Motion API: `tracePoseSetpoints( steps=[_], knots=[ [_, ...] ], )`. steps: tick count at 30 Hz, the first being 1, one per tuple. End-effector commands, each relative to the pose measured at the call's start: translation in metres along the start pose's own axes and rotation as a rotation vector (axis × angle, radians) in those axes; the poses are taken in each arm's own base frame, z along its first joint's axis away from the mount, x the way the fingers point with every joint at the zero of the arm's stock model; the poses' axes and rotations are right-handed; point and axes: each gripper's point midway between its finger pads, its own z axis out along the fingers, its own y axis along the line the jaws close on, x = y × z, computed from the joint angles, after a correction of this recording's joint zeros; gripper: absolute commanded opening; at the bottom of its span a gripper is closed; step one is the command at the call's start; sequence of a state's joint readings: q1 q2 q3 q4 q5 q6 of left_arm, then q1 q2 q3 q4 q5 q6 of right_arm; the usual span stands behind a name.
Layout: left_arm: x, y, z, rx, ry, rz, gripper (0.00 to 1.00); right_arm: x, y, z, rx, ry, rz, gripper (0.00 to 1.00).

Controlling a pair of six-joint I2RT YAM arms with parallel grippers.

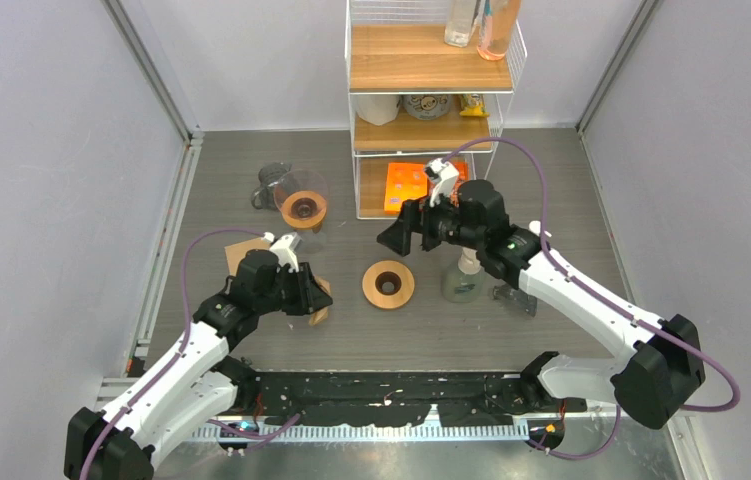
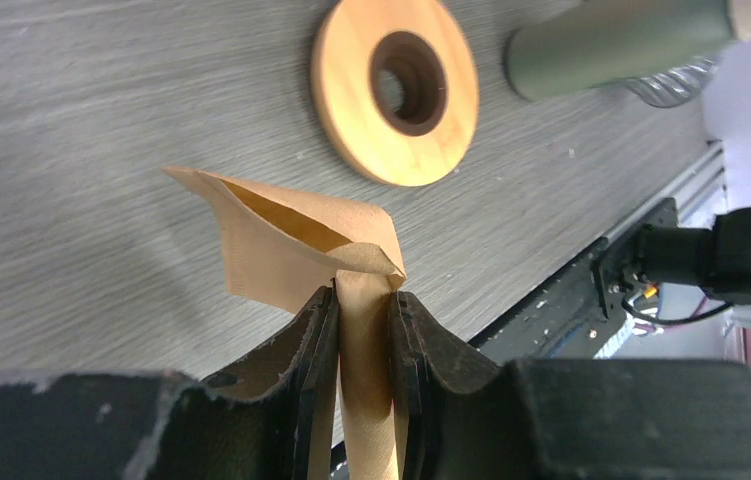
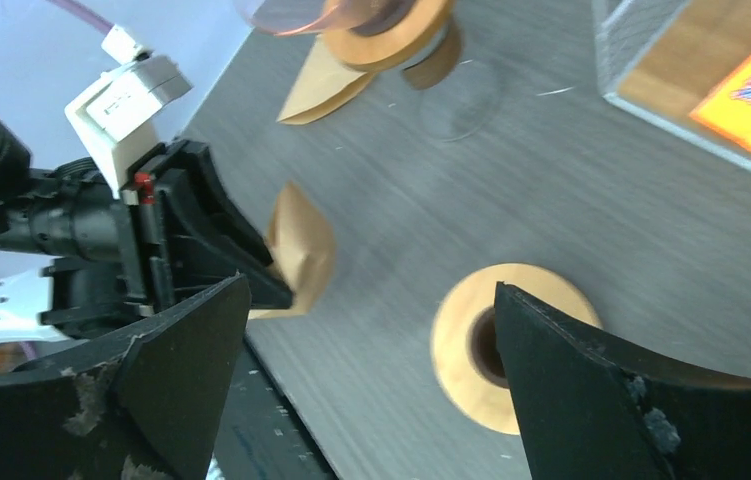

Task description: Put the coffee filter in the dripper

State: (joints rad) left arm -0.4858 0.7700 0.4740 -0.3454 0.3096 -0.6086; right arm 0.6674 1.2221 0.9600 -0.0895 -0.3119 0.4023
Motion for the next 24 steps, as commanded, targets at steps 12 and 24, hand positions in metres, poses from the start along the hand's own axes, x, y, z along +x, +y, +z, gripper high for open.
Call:
tracePoseSetpoints(
  steps=[12,24],
  knots=[
    [-0.023,-0.058,-0.001,0.25,-0.116,0.248,0.29,0.025,0.038,0.069,0.014,0.073,0.322,0.71],
    [-0.045,-0.063,0.003,0.232,-0.174,0.31,0.29,0.042,0.076,0.074,-0.211,0.208,0.281,0.56]
  ],
)
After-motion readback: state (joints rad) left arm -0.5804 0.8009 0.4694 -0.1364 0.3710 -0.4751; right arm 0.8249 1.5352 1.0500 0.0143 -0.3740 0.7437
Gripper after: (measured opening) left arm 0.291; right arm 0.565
